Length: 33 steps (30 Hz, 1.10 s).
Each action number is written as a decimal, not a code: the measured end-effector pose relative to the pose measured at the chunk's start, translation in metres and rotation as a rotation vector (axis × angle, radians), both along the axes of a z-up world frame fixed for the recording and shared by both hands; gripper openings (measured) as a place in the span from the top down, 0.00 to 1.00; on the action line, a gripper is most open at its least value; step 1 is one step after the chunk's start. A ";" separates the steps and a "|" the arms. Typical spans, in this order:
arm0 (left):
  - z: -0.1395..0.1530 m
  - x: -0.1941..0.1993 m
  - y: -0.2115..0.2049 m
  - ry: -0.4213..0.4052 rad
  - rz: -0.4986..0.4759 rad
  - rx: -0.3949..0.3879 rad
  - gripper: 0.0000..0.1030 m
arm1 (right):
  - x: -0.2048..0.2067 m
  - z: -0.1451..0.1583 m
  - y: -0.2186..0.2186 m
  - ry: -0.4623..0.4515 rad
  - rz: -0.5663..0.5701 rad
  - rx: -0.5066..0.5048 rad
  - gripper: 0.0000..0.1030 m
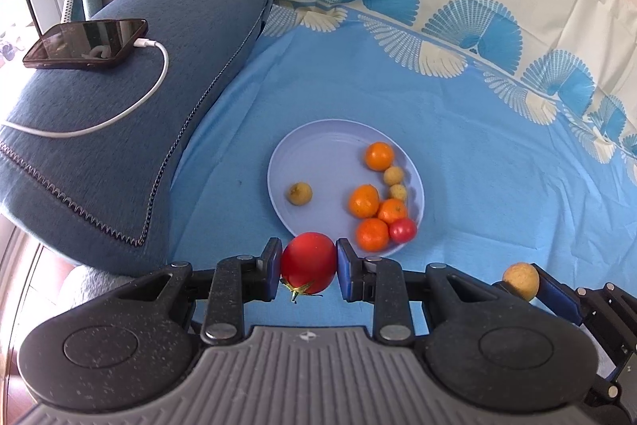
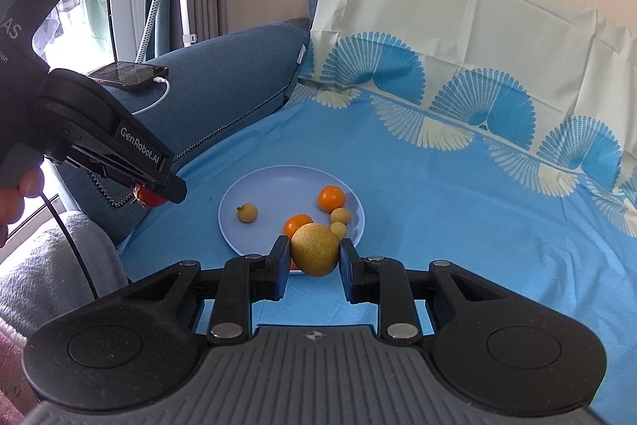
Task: Organize fruits
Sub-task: 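Carry the tomato and tan fruit over the plate and open both tools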
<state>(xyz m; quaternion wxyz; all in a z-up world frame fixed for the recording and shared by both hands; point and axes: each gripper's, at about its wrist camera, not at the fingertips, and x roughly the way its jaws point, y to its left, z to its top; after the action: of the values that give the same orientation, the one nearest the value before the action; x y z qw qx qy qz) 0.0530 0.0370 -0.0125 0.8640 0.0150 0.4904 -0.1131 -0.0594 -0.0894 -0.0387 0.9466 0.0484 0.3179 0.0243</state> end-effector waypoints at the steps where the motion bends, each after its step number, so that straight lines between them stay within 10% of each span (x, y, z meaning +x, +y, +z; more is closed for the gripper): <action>1: -0.002 0.005 -0.001 0.003 0.001 0.004 0.69 | 0.004 -0.002 0.000 0.003 0.000 0.002 0.74; 33: -0.104 0.149 -0.056 0.096 0.021 0.103 0.69 | 0.165 -0.095 0.002 0.155 0.062 -0.008 0.74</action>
<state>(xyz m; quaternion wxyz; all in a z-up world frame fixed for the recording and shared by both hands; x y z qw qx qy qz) 0.2017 -0.0185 -0.1160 0.8387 0.0487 0.5366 -0.0794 0.1056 -0.0874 -0.1336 0.9181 0.0365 0.3918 0.0486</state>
